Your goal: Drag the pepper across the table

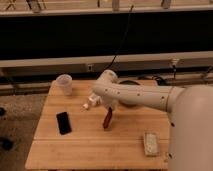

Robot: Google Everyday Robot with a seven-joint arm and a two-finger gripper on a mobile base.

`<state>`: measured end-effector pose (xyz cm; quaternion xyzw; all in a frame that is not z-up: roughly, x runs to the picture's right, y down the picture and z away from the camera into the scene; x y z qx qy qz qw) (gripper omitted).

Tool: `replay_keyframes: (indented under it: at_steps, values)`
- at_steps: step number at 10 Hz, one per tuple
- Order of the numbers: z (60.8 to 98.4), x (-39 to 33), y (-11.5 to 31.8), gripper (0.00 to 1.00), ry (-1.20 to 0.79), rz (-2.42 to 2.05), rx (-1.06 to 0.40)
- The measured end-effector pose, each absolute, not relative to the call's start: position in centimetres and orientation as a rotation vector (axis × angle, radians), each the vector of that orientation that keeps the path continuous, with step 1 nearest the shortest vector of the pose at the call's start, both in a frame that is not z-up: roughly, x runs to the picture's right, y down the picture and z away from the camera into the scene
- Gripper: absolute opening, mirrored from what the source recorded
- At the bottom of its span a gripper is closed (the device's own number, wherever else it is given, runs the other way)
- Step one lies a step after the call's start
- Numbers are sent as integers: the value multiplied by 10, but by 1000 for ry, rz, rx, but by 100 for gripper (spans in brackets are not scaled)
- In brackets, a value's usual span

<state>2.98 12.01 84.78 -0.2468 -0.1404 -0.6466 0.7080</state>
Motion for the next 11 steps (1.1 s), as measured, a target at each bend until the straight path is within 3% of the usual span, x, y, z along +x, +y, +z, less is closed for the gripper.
replay_keyframes:
  at_steps: [2,8,9,11]
  values:
    - [846,28,121,3,-308,-1477,-544]
    - [842,0,130,38,-318,-1635,-500]
    - [841,-3,131,37,-319,-1644,-495]
    - [840,-12,130,20,-315,-1678,-478]
